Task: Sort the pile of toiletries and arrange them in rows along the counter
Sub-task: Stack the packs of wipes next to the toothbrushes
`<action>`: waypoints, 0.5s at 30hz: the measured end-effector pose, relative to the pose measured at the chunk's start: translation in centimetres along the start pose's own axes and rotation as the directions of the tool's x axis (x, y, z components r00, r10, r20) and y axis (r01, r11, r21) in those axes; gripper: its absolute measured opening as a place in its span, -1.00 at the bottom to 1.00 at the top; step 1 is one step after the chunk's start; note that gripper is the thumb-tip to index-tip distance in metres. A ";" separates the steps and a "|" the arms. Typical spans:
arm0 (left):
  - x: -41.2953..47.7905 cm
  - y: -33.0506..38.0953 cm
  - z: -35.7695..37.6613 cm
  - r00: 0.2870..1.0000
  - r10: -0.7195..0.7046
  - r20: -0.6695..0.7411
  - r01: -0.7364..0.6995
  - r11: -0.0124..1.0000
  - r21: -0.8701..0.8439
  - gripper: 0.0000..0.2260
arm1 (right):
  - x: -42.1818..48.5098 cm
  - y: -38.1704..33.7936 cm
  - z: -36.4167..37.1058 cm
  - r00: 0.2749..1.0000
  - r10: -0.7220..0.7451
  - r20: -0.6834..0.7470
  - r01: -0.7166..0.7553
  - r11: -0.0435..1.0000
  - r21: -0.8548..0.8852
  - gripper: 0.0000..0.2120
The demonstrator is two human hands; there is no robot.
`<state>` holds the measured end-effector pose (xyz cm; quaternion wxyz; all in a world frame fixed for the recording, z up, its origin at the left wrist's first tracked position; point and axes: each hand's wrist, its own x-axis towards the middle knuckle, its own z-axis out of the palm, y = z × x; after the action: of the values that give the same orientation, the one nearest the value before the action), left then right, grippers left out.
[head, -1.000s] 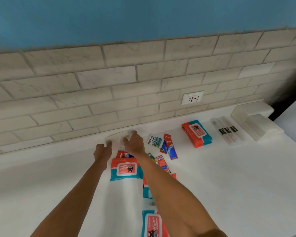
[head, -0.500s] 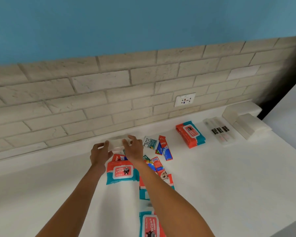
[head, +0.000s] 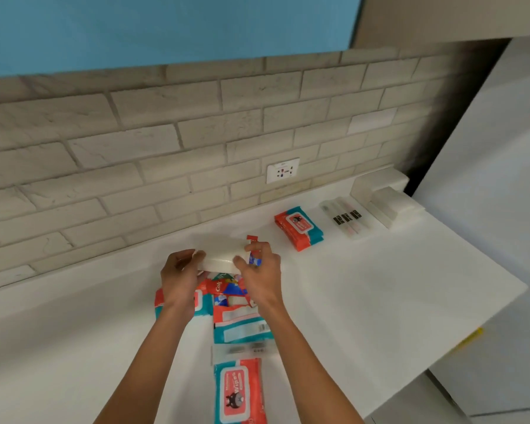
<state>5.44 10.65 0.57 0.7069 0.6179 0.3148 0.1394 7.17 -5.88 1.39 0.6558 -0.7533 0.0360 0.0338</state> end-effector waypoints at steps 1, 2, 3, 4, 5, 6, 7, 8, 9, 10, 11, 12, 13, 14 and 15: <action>-0.9 0.0 0.7 1.000 0.002 0.022 -0.001 1.000 -0.012 -0.80 | -0.5 -0.1 -1.3 1.000 0.025 0.002 -0.025 0.999 0.038 -0.67; -1.8 0.1 1.5 0.999 0.004 0.043 -0.004 1.000 -0.019 -0.81 | -1.0 -0.2 -2.7 0.999 0.039 0.008 -0.039 0.997 0.071 -0.62; -2.6 0.2 2.3 0.998 0.005 0.062 -0.004 1.000 -0.019 -0.82 | -1.4 -0.1 -4.1 0.999 0.045 0.008 -0.046 0.992 0.118 -0.57; -3.4 0.1 3.2 0.997 0.009 0.081 -0.007 1.000 -0.020 -0.83 | -1.7 0.1 -5.7 0.998 0.058 0.010 -0.059 0.986 0.156 -0.53; -4.2 0.1 4.0 0.995 0.010 0.104 -0.008 1.000 -0.020 -0.83 | -2.0 0.4 -7.1 0.997 0.072 0.003 -0.072 0.978 0.198 -0.52; -5.0 0.0 5.0 0.991 0.009 0.133 -0.005 1.000 -0.025 -0.82 | -2.3 0.8 -8.7 0.996 0.093 -0.005 -0.089 0.968 0.236 -0.52; -5.6 -0.1 5.9 0.987 0.005 0.163 0.000 0.999 -0.034 -0.81 | -2.6 1.1 -10.1 0.993 0.114 -0.009 -0.107 0.958 0.267 -0.53; -6.3 -0.3 6.8 0.981 0.010 0.192 -0.004 0.999 -0.034 -0.80 | -2.8 1.5 -11.5 0.991 0.135 -0.015 -0.125 0.954 0.274 -0.55; -7.3 -0.7 8.4 0.974 0.009 0.226 -0.002 1.000 -0.032 -0.79 | -2.9 2.1 -13.7 0.988 0.153 -0.021 -0.141 0.949 0.282 -0.56; -7.6 -0.8 8.7 0.968 0.011 0.249 -0.003 0.999 -0.034 -0.80 | -3.1 2.2 -14.4 0.987 0.158 -0.013 -0.147 0.945 0.293 -0.58; -8.3 -1.3 10.1 0.961 0.014 0.276 -0.005 0.999 -0.035 -0.81 | -3.2 2.5 -16.2 0.986 0.169 -0.013 -0.157 0.939 0.306 -0.60; -9.0 -1.7 11.4 0.955 0.014 0.296 -0.006 1.000 -0.029 -0.82 | -3.1 3.0 -18.0 0.984 0.178 -0.014 -0.165 0.935 0.313 -0.63; -9.6 -2.2 12.7 0.949 0.018 0.314 -0.012 1.000 -0.023 -0.83 | -3.2 3.1 -19.5 0.982 0.190 -0.019 -0.174 0.930 0.324 -0.65; -10.0 -2.5 13.7 0.943 0.020 0.332 -0.014 1.000 -0.022 -0.84 | -3.1 3.3 -20.7 0.979 0.204 -0.022 -0.186 0.927 0.324 -0.65; -10.6 -2.9 15.1 0.938 0.019 0.346 -0.013 1.000 -0.020 -0.84 | -3.1 3.5 -22.2 0.976 0.217 -0.029 -0.197 0.926 0.321 -0.65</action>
<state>6.09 -7.97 1.29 0.7553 0.6293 0.1793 0.0369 3.86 -28.32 1.34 0.7593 -0.6310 0.1413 0.0723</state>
